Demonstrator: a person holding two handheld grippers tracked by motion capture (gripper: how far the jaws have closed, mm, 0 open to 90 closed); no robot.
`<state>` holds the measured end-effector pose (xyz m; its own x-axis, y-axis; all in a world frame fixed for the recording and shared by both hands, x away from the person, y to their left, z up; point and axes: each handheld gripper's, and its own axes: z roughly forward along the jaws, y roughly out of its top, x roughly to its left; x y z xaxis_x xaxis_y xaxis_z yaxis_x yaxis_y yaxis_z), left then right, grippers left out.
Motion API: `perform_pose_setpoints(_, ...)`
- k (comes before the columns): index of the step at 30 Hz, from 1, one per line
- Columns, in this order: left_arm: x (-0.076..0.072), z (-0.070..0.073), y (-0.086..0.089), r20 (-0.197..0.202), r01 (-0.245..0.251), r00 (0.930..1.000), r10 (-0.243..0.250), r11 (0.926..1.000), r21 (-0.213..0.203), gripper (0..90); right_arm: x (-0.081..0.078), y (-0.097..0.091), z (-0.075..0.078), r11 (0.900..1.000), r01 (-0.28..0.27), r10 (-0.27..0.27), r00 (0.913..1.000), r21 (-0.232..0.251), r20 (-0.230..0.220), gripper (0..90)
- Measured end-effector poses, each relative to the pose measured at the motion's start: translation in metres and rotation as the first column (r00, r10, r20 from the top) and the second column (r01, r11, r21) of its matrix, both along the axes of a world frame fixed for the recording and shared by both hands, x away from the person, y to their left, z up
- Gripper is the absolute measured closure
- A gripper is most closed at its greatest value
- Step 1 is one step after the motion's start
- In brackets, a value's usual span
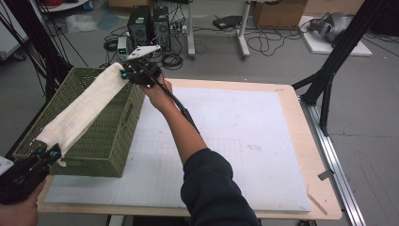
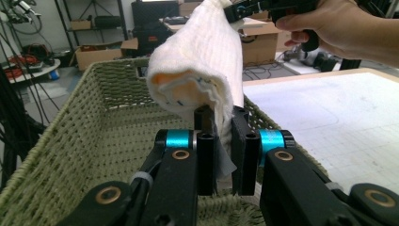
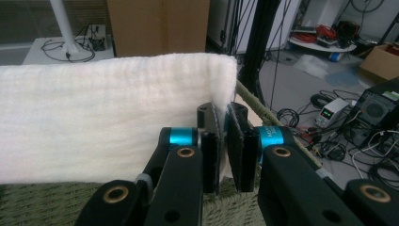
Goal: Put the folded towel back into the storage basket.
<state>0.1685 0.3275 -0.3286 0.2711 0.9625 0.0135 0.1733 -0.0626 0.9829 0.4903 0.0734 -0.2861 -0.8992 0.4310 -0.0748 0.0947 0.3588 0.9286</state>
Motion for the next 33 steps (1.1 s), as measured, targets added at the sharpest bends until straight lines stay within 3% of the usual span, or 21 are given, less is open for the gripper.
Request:
perform_pose_setpoints(10,0.012,0.000,0.017,-0.052,-0.047,0.9975,0.048,0.9988,0.014,81.8,0.004,0.019,-0.006,0.9994,0.035,-0.035,0.9993,0.001,-0.010,83.8)
perform_pose_setpoints(13,0.021,-0.001,0.021,-0.088,-0.084,0.9923,0.087,0.9959,0.033,80.8,0.005,0.029,-0.008,0.9982,0.058,-0.058,0.9982,-0.012,-0.013,79.7)
perform_pose_setpoints(14,0.026,-0.003,0.024,-0.126,-0.101,0.9866,0.104,0.9944,0.032,76.6,0.005,0.032,-0.010,0.9966,0.080,-0.080,0.9967,-0.017,-0.007,76.3)
perform_pose_setpoints(15,0.031,-0.004,0.026,-0.168,-0.133,0.9765,0.135,0.9909,0.021,63.6,0.006,0.034,-0.011,0.9943,0.103,-0.103,0.9947,-0.027,-0.005,70.6)
perform_pose_setpoints(16,0.031,-0.004,0.026,-0.168,-0.133,0.9765,0.135,0.9909,0.021,44.0,0.007,0.035,-0.012,0.9911,0.129,-0.129,0.9916,-0.033,-0.008,63.3)
perform_pose_setpoints(17,0.035,-0.005,0.031,-0.204,-0.196,0.9608,0.188,0.9805,-0.019,29.5,0.008,0.035,-0.012,0.9897,0.141,-0.141,0.9899,-0.023,-0.012,60.7)
perform_pose_setpoints(18,0.035,-0.005,0.031,-0.204,-0.196,0.9608,0.188,0.9805,-0.019,26.0,0.007,0.034,-0.012,0.9896,0.143,-0.143,0.9896,-0.018,-0.014,60.6)
perform_pose_setpoints(19,0.030,-0.002,0.033,-0.177,-0.227,0.9588,0.222,0.9739,-0.005,26.5,0.006,0.033,-0.011,0.9907,0.134,-0.134,0.9909,-0.021,-0.004,60.6)
perform_pose_setpoints(24,0.020,0.004,0.032,-0.138,-0.219,0.9667,0.216,0.9758,-0.007,25.2,0.000,0.018,-0.006,0.9927,0.119,-0.119,0.9928,-0.017,0.010,58.8)
perform_pose_setpoints(25,0.018,0.006,0.031,-0.129,-0.207,0.9704,0.204,0.9782,-0.013,25.2,-0.001,0.014,-0.006,0.9929,0.118,-0.118,0.9930,-0.008,-0.002,57.2)
perform_pose_setpoints(26,0.013,0.008,0.028,-0.099,-0.180,0.9794,0.176,0.9833,-0.030,25.2,-0.003,0.009,-0.006,0.9937,0.112,-0.112,0.9937,0.002,-0.008,55.9)
perform_pose_setpoints(28,0.012,0.009,0.026,-0.083,-0.165,0.9835,0.161,0.9853,-0.044,24.5,-0.005,0.004,-0.006,0.9945,0.104,-0.104,0.9944,0.004,-0.014,54.4)
perform_pose_setpoints(29,0.011,0.010,0.020,-0.061,-0.110,0.9926,0.105,0.9911,-0.075,23.4,-0.013,-0.007,-0.008,0.9962,0.086,-0.086,0.9960,0.009,-0.024,51.0)
perform_pose_setpoints(32,0.016,0.009,0.006,-0.031,-0.023,0.9994,0.019,0.9907,-0.134,18.3,-0.024,-0.028,-0.011,0.9964,0.077,-0.076,0.9959,0.034,-0.050,39.0)
perform_pose_setpoints(33,0.016,0.009,0.006,-0.031,-0.023,0.9994,0.019,0.9907,-0.134,18.0,-0.028,-0.036,-0.012,0.9962,0.080,-0.078,0.9955,0.035,-0.054,37.9)
